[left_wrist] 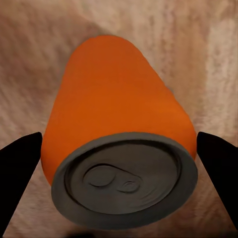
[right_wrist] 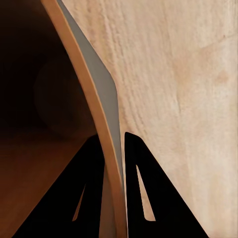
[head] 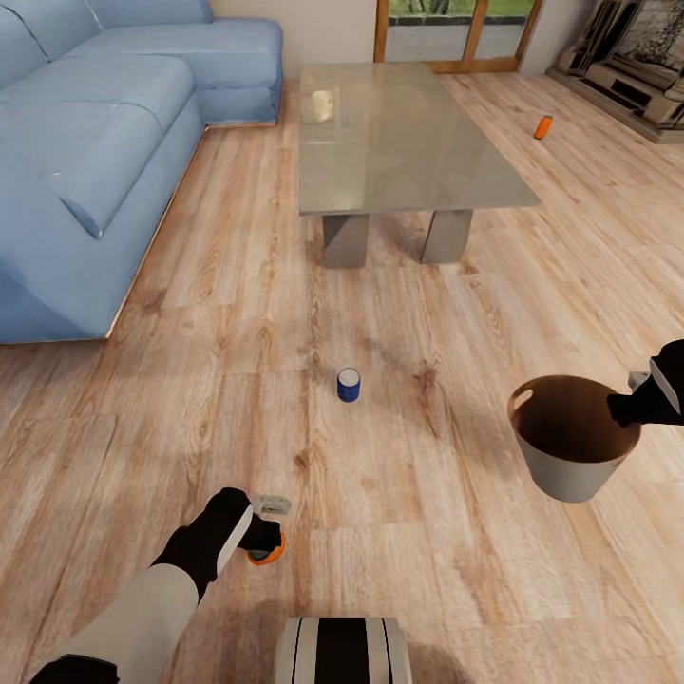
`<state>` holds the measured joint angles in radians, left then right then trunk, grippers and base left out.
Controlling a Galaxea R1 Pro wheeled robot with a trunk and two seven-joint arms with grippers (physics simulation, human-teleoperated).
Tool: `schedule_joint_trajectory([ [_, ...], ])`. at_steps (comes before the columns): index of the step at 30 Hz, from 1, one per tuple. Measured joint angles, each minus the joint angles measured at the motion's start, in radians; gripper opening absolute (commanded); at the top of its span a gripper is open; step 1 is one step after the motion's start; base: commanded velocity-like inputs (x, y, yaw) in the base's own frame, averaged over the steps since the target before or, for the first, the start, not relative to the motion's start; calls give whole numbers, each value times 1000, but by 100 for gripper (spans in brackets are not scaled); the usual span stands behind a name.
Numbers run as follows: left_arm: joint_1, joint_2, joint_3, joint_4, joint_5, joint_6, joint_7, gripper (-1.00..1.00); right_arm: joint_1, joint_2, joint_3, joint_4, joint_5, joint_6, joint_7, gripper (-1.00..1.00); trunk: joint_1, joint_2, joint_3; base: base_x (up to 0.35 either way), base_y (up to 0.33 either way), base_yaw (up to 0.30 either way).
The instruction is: Put the three can of soda from the living room inside the tash can in the kitchen.
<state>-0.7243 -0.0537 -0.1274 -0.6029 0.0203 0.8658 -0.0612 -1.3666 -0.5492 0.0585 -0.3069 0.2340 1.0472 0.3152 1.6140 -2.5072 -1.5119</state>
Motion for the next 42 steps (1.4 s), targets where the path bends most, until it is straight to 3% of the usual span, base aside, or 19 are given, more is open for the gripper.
schedule_joint_trajectory([
  [5,0,0,0,-1,2,0,0,-100,0,1,1,0,1,0,0,-100,0,0,0,0,0,0],
  [32,0,2,1,-1,-2,16,-17,-100,4,6,3,0,2,0,0,-100,-12,6,104,0,0,0],
  [36,1,9,4,-38,1,53,-68,-100,4,7,4,0,3,0,0,-100,-14,7,120,0,0,0],
  [40,2,12,4,-113,-1,90,-122,-100,5,6,4,1,2,0,0,-100,-29,35,132,0,0,0],
  [42,1,14,6,-161,-2,142,-143,-100,5,5,23,2,-3,0,0,-100,-37,49,139,0,0,0],
])
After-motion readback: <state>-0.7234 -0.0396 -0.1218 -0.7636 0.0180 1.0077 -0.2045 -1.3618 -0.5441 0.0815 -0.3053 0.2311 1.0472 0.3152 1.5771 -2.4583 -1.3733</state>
